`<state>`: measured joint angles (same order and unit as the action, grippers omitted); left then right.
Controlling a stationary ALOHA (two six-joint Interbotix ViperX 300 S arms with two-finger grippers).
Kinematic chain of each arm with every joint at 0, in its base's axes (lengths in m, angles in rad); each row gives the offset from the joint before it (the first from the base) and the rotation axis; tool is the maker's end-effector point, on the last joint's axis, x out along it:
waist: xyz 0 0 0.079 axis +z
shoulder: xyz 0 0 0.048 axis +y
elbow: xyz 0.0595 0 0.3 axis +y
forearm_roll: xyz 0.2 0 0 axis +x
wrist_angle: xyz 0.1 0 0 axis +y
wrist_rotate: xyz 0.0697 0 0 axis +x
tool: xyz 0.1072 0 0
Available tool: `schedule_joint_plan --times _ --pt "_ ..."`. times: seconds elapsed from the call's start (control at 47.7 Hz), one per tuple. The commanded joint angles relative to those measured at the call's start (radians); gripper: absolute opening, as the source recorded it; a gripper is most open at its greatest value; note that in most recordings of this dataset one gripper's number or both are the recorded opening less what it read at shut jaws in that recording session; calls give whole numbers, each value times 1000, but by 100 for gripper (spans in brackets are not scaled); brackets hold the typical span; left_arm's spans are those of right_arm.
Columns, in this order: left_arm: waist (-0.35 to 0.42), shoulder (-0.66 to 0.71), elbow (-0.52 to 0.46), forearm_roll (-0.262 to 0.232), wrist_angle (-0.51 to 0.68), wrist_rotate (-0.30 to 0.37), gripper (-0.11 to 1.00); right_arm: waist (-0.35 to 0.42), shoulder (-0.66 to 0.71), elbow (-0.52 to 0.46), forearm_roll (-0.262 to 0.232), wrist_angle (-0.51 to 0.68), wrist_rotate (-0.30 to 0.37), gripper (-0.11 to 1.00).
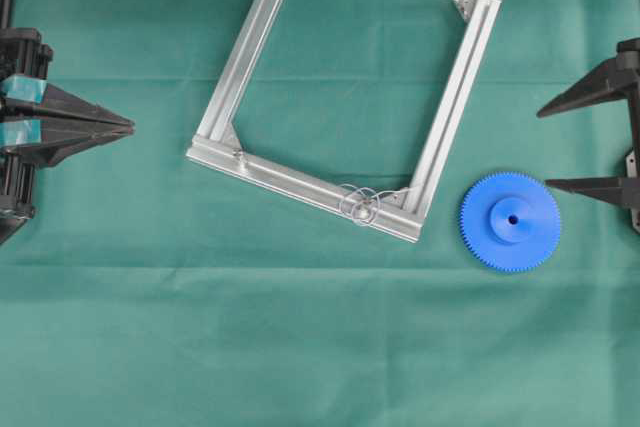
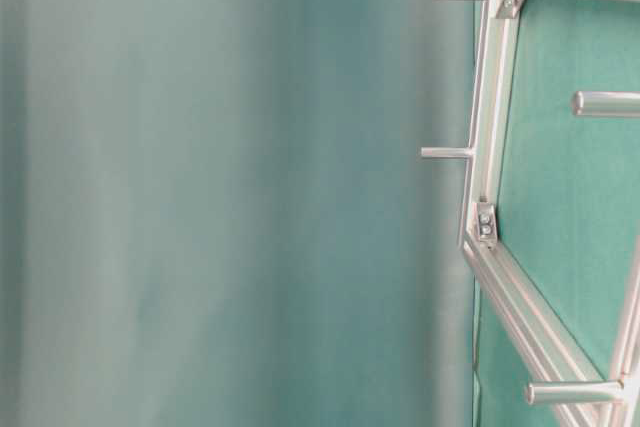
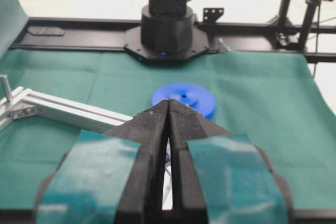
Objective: Find the location of the shaft and insert the gear.
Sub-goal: 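Move the right gripper open toward the blue gear's hub, then lower the right gripper and close it on the blue gear's hub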
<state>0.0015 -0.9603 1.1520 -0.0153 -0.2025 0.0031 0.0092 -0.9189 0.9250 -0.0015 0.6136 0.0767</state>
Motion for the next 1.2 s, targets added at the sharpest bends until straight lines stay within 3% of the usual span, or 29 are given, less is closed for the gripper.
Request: schedule_joint_plan --times 0.0,0.378,0.944,1.174 --pt "2 8 -25 -2 -6 2 1 0 14 -37 3 55 11 92" --pt "20 3 -25 -2 -5 2 1 6 69 -61 9 193 32 92" --pt "49 8 -25 -2 12 2 1 75 291 -38 89 179 35 92" --pt "49 8 -25 -2 12 0 1 83 339 17 91 110 83 92"
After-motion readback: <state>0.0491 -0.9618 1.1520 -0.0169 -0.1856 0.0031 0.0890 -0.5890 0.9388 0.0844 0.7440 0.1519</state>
